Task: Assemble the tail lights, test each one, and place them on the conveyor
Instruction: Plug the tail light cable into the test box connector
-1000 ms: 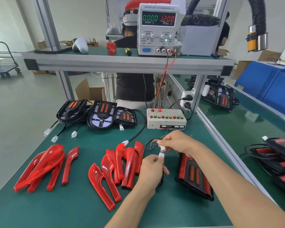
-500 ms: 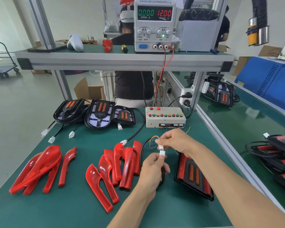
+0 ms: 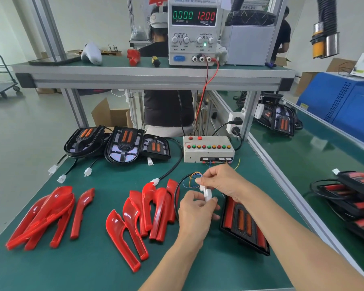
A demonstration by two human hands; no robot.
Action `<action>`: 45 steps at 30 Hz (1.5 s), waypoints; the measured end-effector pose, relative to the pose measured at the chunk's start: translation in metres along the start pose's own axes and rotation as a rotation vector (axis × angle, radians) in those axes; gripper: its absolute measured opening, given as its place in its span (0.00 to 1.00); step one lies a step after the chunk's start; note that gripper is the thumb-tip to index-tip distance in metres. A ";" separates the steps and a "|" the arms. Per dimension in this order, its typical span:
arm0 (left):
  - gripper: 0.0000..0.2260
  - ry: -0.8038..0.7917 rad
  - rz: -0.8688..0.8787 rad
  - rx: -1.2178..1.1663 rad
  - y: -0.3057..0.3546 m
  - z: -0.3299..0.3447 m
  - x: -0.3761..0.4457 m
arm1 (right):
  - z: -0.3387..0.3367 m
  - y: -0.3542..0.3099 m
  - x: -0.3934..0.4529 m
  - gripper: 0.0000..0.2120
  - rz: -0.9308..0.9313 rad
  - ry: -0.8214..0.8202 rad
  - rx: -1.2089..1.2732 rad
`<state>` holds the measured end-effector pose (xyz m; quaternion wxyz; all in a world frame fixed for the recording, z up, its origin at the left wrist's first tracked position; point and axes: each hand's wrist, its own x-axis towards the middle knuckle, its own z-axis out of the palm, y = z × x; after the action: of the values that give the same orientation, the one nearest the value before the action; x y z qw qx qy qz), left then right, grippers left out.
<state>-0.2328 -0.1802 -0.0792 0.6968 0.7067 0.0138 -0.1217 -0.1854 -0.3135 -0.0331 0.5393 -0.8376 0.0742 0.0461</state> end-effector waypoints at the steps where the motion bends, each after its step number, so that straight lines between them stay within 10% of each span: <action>1: 0.09 0.025 -0.005 0.011 0.000 0.001 0.000 | 0.001 0.000 0.000 0.11 0.000 0.011 -0.006; 45: 0.09 0.212 0.115 0.290 -0.003 0.008 0.003 | -0.004 0.008 -0.011 0.13 -0.005 0.035 -0.190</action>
<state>-0.2316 -0.1887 -0.0827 0.5880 0.8083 0.0288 -0.0071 -0.1973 -0.3193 -0.0366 0.4563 -0.8857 0.0770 0.0369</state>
